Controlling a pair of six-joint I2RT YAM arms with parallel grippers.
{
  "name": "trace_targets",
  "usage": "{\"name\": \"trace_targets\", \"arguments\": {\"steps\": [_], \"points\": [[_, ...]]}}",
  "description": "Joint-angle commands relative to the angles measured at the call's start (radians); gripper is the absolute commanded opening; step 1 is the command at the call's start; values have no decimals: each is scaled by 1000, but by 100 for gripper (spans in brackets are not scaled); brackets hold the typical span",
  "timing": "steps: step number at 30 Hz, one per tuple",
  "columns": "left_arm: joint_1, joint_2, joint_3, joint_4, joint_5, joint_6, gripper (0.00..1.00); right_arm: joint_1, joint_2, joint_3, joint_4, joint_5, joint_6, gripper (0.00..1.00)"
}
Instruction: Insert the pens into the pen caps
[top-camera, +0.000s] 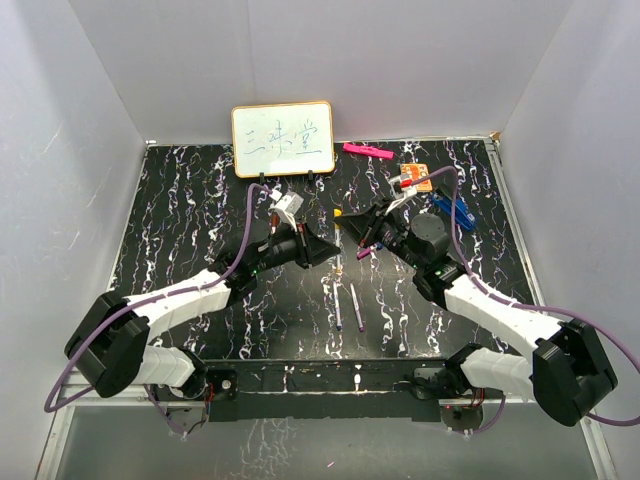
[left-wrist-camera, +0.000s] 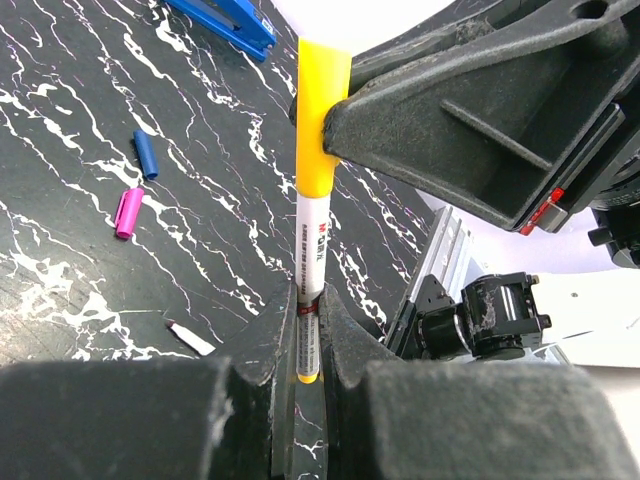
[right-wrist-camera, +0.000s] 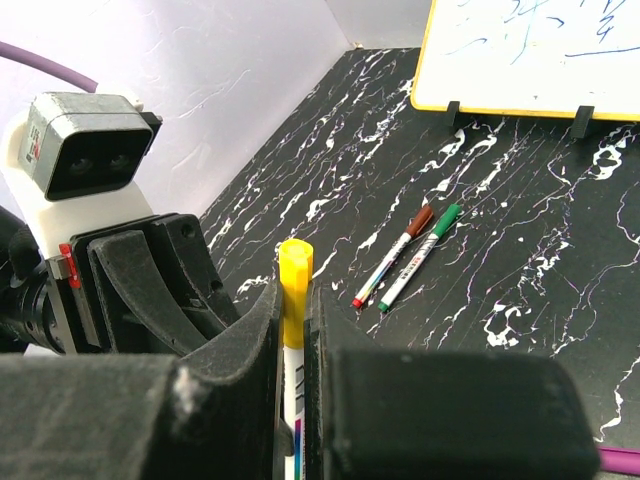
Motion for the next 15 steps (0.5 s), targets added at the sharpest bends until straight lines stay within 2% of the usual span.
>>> {"name": "trace_targets", "arguments": {"steps": [1, 10, 13, 14, 15], "points": [[56, -78, 91, 260, -78, 33, 0, 42, 13, -49, -256, -156, -25, 0], [75, -62, 112, 247, -43, 31, 0, 60, 15, -68, -258, -127, -15, 0], [75, -51, 105, 190, -31, 29, 0, 59, 19, -48, -257, -47, 18, 0], [76, -51, 101, 153, -36, 32, 0, 59, 27, -36, -258, -29, 27, 1], [75, -48, 96, 110, -45, 37, 0, 59, 33, -20, -260, -15, 34, 8]]}}
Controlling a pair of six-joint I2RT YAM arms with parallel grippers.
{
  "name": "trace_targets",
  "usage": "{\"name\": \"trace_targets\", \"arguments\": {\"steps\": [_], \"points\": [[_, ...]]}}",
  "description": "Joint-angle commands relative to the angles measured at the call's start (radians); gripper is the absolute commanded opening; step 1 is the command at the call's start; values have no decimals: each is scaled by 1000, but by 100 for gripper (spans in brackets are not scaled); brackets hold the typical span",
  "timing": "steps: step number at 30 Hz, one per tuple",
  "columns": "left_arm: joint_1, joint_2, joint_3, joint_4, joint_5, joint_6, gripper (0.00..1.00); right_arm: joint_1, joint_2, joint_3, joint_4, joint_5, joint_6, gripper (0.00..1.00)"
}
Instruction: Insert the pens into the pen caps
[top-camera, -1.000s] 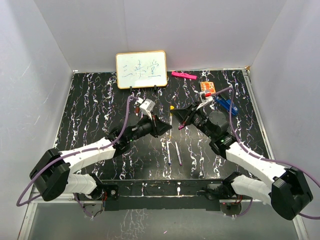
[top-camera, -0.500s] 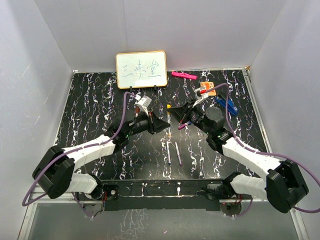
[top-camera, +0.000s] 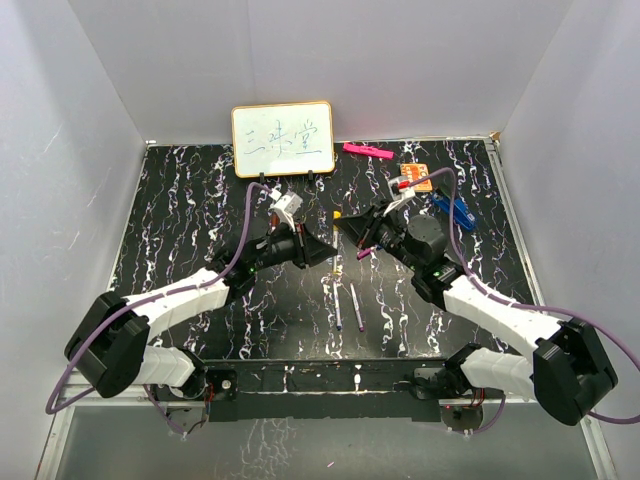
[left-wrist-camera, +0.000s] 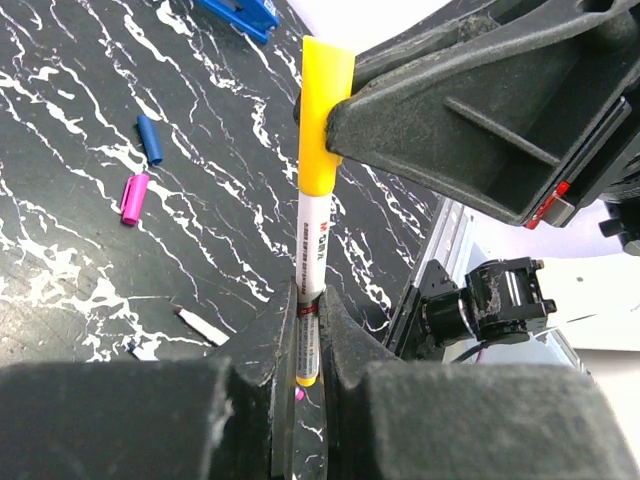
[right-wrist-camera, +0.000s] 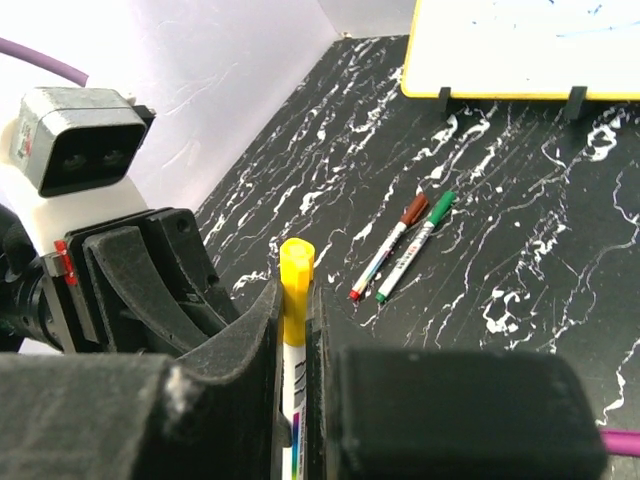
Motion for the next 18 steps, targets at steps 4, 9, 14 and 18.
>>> {"name": "trace_targets", "arguments": {"steps": [4, 9, 14, 18], "points": [[44, -44, 50, -24, -152, 27, 0, 41, 50, 61, -253, 42, 55, 30], [45, -30, -8, -177, -240, 40, 0, 41, 3, 120, -272, 182, 88, 37], [44, 33, 31, -327, -360, 67, 0, 42, -63, 129, -330, 278, 106, 52], [45, 156, 149, -505, -455, 100, 0, 41, -38, 196, -542, 425, 132, 73]]}}
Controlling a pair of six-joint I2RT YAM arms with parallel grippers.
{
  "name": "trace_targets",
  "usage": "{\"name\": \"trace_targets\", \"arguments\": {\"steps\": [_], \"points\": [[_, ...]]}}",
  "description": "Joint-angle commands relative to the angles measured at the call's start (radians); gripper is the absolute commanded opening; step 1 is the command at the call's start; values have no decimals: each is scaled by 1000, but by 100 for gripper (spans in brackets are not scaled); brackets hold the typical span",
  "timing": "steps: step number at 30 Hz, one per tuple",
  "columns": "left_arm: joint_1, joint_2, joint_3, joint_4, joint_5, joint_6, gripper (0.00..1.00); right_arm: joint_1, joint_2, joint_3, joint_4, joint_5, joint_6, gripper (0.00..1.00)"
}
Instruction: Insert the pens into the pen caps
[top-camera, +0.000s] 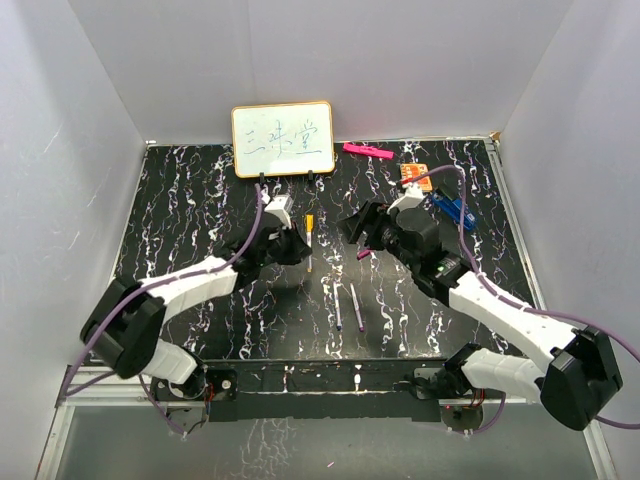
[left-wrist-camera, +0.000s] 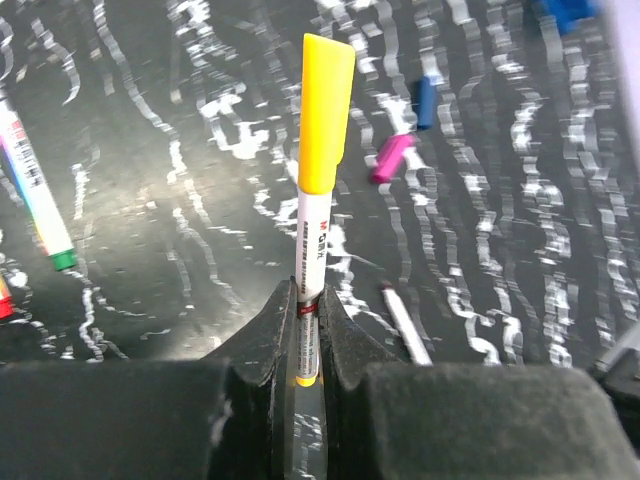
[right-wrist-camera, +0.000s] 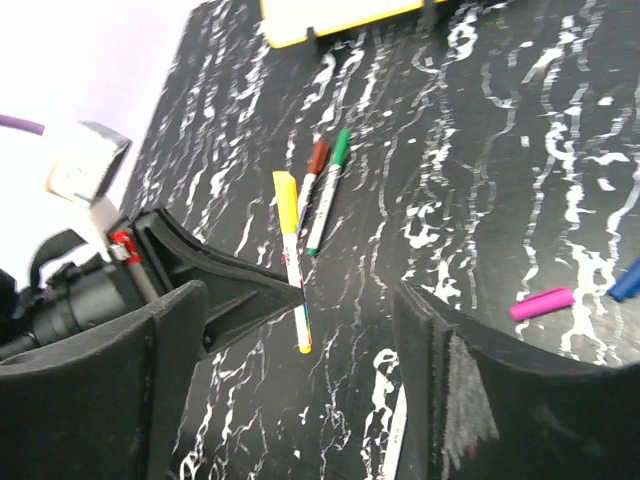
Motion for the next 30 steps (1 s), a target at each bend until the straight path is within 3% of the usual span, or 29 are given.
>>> {"name": "trace_targets", "arguments": {"steps": [1, 11, 30], "points": [[4, 123, 144, -230, -148, 54, 0, 5, 15, 110, -212, 188, 24, 76], [11, 322, 340, -408, -305, 63, 0, 4, -20, 33, -300, 275, 50, 83], [83, 553, 544, -478, -310, 106, 1, 3, 6, -6, -322, 267, 42, 84]]}}
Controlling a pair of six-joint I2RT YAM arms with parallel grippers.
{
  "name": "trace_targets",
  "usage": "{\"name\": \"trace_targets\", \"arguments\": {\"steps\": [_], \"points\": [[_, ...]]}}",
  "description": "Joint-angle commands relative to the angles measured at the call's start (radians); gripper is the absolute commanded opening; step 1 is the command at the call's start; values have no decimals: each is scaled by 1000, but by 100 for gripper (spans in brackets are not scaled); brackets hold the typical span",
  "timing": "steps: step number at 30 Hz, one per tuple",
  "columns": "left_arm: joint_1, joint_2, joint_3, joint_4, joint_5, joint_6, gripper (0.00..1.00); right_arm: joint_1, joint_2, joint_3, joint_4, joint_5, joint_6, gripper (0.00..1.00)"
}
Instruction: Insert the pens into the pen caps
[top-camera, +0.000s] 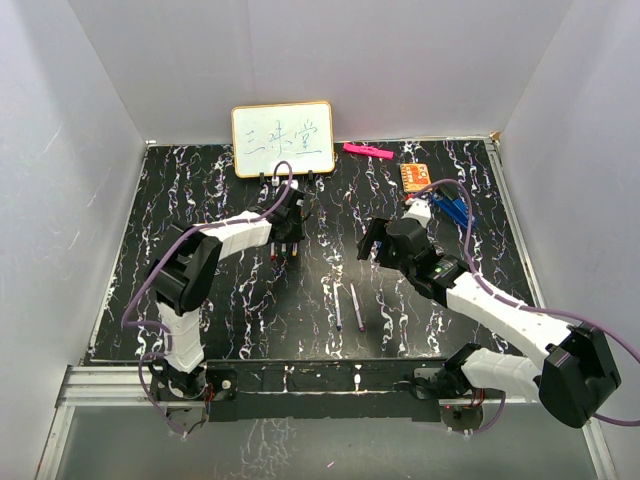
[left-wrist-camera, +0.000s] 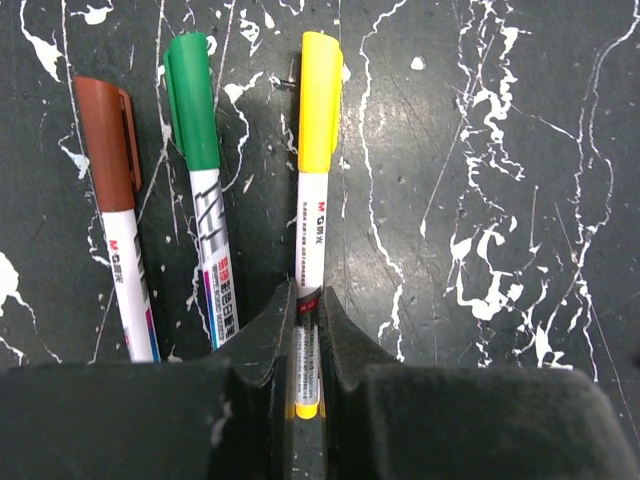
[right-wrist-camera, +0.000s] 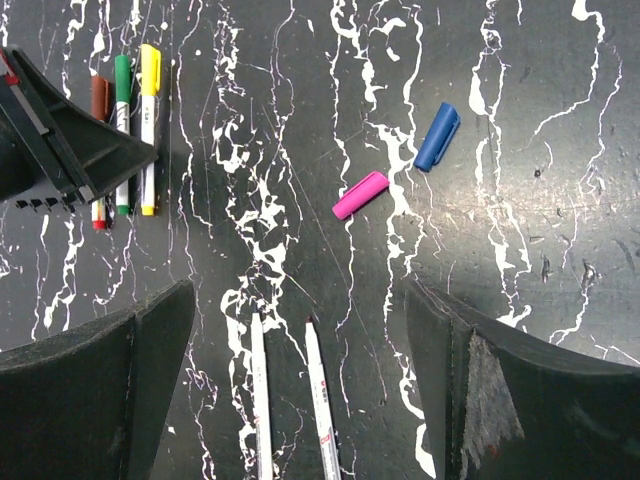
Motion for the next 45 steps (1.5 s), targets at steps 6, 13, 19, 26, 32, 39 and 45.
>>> {"name": "trace_targets", "arguments": {"steps": [6, 13, 19, 26, 32, 39, 45], "points": [[10, 43, 49, -58, 5, 10, 19, 3, -21, -16, 35, 8, -6, 84], [9, 15, 51, -57, 8, 9, 31, 4, -9, -24, 56, -15, -10, 84], [9, -53, 66, -61, 12, 19, 37, 4, -7, -34, 68, -25, -5, 84], [-8, -158, 45, -69, 12, 20, 41, 3, -12, -39, 74, -37, -16, 84], [-107, -220, 17, -109, 12, 23, 42, 4, -32, -51, 49, 3, -12, 85], [-272, -263, -52, -177, 2, -25, 45, 4, -33, -47, -38, 116, 107, 89], [-375, -313, -111, -235, -13, -76, 48, 3, -32, -57, -90, 165, 155, 89]]}}
